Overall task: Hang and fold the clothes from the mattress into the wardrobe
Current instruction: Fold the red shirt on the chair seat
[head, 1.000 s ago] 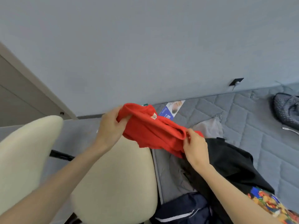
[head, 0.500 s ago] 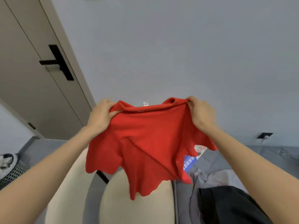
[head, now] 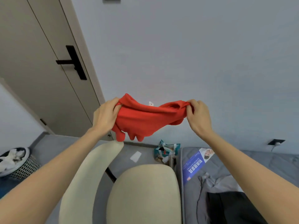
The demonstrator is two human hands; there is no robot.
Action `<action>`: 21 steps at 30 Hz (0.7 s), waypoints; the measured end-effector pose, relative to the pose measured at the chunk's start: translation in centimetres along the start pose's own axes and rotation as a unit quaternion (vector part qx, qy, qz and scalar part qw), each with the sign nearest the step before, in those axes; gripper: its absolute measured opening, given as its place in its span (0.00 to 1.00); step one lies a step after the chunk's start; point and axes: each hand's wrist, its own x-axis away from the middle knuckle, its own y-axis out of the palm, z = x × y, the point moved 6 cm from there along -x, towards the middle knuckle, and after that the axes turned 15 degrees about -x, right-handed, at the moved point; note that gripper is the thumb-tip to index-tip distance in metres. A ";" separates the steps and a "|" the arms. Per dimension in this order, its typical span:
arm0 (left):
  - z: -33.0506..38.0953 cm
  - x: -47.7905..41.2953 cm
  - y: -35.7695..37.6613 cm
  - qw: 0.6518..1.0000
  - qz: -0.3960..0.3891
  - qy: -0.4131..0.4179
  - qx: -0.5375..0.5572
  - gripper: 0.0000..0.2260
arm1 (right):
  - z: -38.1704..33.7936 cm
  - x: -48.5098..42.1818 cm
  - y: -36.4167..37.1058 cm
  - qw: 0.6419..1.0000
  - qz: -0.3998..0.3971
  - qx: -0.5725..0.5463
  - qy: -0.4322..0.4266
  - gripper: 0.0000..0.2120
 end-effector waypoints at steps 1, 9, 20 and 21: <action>0.0 1.7 1.4 1.000 -0.021 0.021 0.001 0.10 | 1.1 1.5 0.5 1.000 -0.011 0.026 -0.005 0.10; 0.8 19.9 17.6 0.947 -0.274 0.162 0.039 0.19 | 12.9 18.0 5.5 0.967 -0.169 0.185 0.044 0.07; 1.4 43.2 30.5 0.821 -0.554 0.135 0.012 0.24 | 25.7 41.7 10.3 0.783 -0.517 0.321 0.129 0.17; 1.5 44.1 30.8 0.809 -0.567 0.155 -0.010 0.25 | 26.1 42.7 10.4 0.774 -0.533 0.320 0.120 0.17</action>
